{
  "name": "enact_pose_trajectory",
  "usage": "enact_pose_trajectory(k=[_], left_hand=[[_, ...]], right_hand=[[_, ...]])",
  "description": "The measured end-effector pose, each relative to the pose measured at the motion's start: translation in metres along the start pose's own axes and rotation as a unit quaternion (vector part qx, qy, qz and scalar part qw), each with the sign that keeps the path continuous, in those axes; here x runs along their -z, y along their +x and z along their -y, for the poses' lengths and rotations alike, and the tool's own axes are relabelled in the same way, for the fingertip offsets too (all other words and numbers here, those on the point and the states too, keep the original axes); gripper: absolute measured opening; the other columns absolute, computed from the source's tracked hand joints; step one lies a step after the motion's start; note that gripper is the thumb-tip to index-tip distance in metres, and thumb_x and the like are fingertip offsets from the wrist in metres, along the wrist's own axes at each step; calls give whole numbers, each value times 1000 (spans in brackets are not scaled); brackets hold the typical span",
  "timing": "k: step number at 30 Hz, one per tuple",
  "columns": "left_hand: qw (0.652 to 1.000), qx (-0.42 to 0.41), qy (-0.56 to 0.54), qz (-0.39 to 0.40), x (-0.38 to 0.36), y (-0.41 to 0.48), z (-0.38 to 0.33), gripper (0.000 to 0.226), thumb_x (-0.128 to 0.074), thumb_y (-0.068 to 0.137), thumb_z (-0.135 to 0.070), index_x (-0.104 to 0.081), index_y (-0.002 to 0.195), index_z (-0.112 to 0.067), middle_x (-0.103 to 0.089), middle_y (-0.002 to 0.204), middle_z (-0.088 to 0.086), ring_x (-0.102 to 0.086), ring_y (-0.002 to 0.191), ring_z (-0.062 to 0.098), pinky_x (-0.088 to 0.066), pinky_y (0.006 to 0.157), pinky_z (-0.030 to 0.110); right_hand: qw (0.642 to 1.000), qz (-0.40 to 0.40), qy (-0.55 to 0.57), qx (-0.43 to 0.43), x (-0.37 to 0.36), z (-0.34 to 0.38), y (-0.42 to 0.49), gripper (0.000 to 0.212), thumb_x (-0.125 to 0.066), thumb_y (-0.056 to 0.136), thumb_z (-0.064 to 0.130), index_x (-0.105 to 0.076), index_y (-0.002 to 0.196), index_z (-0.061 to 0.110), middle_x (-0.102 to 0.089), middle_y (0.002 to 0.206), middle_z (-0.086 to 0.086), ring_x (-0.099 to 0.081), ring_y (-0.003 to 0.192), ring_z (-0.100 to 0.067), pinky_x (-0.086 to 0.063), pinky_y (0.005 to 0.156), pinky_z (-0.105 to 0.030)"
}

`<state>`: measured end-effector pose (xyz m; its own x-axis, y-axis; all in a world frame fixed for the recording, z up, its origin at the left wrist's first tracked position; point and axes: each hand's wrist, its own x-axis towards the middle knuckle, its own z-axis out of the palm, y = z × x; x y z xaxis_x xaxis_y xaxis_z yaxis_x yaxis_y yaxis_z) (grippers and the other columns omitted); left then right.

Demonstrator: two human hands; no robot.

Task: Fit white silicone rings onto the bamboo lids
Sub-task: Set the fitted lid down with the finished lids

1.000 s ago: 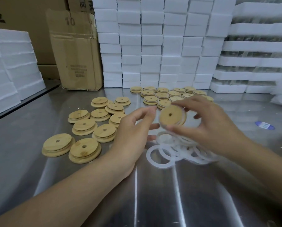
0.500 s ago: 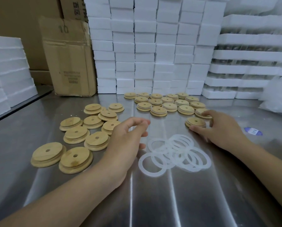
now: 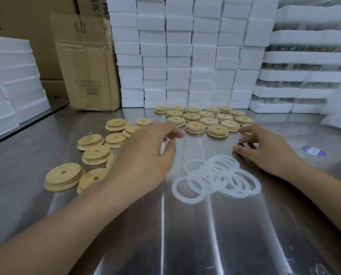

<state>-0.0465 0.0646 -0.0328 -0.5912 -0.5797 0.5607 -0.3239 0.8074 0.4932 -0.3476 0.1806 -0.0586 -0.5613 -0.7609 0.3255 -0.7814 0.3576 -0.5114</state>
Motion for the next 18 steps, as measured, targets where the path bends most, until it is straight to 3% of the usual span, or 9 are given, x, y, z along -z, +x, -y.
enact_pose_trajectory(k=[3, 5, 7, 9, 12, 15, 16, 18], left_hand=[[984, 24, 175, 33, 16, 5, 17, 37, -52, 105, -29, -63, 139, -38, -62, 142, -14, -51, 133, 15, -46, 101, 40], [961, 71, 242, 112, 19, 6, 22, 42, -47, 106, -39, -59, 146, -33, -57, 149, -9, -48, 139, 24, -45, 107, 44], [939, 97, 287, 164, 17, 5, 26, 39, -46, 106, -50, -64, 134, -30, -63, 134, -5, -53, 131, 26, -46, 100, 43], [940, 106, 284, 158, 14, 4, 27, 38, -49, 104, -55, -66, 127, -28, -68, 126, -6, -59, 121, 24, -47, 92, 40], [952, 101, 263, 119, 14, 4, 24, 27, -54, 102, -54, -63, 122, -39, -70, 120, -13, -61, 111, 21, -47, 82, 39], [955, 107, 253, 116, 15, 2, 23, 12, -52, 105, -47, -57, 115, -43, -67, 89, -15, -59, 92, 17, -39, 68, 37], [955, 109, 252, 116, 16, 2, 23, 10, -52, 105, -46, -56, 114, -43, -65, 86, -16, -60, 93, 18, -39, 69, 37], [955, 113, 249, 114, 17, 4, 24, 12, -55, 105, -48, -55, 115, -41, -66, 101, -14, -63, 103, 21, -44, 78, 40]], right_hand=[[1000, 3, 4, 10, 0, 2, -3, 44, -79, 91, 42, -62, 131, 34, -72, 110, 15, -64, 111, -16, -42, 90, -31], [1000, 9, 2, 24, 1, 5, -6, 36, -77, 93, 41, -66, 126, 34, -72, 111, 15, -64, 109, -14, -41, 90, -27], [999, 10, 0, 47, 1, 8, -8, 22, -75, 96, 38, -71, 117, 35, -71, 105, 22, -64, 105, -10, -41, 83, -18], [997, 20, -8, 78, 2, 11, -10, 9, -71, 98, 34, -76, 105, 37, -68, 97, 31, -62, 99, -1, -37, 75, -8], [993, 50, 2, 111, 1, 16, -12, 12, -69, 100, 34, -81, 102, 37, -72, 99, 28, -59, 99, 7, -37, 74, -7], [989, 64, 25, 132, 0, 19, -14, 12, -70, 99, 33, -82, 102, 36, -71, 94, 32, -58, 99, 11, -36, 75, -3], [988, 69, 27, 136, 0, 19, -15, 13, -70, 99, 33, -82, 102, 37, -70, 95, 35, -58, 99, 10, -37, 75, -3], [987, 78, 27, 139, 0, 21, -16, 13, -70, 99, 34, -81, 104, 40, -72, 99, 31, -59, 101, 6, -38, 75, -8]])
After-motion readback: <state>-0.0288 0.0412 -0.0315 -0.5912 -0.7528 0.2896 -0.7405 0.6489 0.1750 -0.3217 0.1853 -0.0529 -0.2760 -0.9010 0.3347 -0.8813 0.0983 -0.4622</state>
